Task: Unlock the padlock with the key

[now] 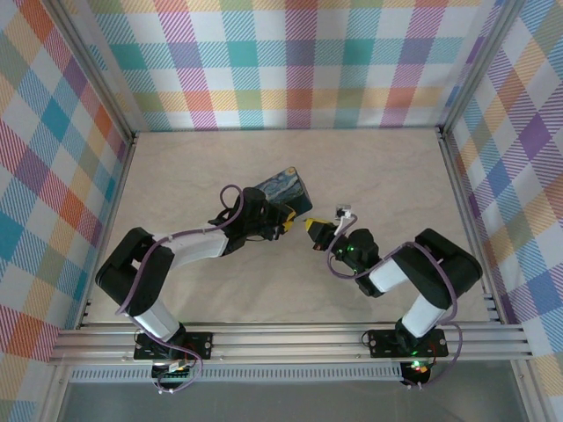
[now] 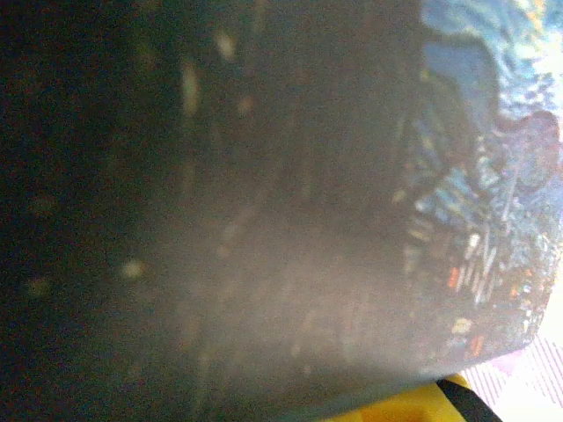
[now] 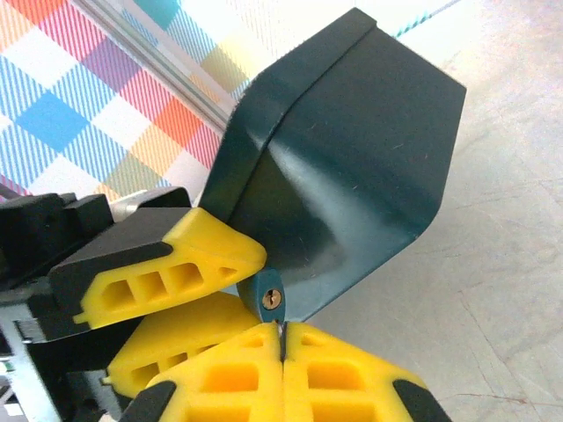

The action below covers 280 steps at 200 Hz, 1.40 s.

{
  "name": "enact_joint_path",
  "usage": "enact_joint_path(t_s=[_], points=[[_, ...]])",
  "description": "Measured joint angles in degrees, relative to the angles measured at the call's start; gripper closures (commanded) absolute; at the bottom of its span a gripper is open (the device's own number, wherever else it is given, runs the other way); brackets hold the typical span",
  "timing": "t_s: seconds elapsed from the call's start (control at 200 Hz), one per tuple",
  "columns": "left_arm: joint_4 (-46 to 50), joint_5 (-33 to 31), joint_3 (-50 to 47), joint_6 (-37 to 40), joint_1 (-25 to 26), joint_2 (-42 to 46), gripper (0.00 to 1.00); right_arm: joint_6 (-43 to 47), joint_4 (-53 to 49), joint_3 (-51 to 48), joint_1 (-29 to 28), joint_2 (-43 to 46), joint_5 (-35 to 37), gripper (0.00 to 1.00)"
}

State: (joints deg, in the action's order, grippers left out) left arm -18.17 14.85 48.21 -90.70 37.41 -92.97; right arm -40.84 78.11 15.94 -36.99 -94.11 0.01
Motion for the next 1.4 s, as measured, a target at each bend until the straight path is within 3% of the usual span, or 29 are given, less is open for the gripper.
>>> enact_joint_path(t_s=[0.47, 1.4], points=[[-1.5, 0.1, -0.2, -4.5, 0.0, 1.3, 0.97, -4.9, 0.1, 1.0, 0.3, 1.8, -0.3, 1.00], [-1.7, 0.3, -0.2, -5.3, 0.0, 1.3, 0.97, -5.0, 0.1, 3.1, 0.3, -2.2, 0.0, 1.00]])
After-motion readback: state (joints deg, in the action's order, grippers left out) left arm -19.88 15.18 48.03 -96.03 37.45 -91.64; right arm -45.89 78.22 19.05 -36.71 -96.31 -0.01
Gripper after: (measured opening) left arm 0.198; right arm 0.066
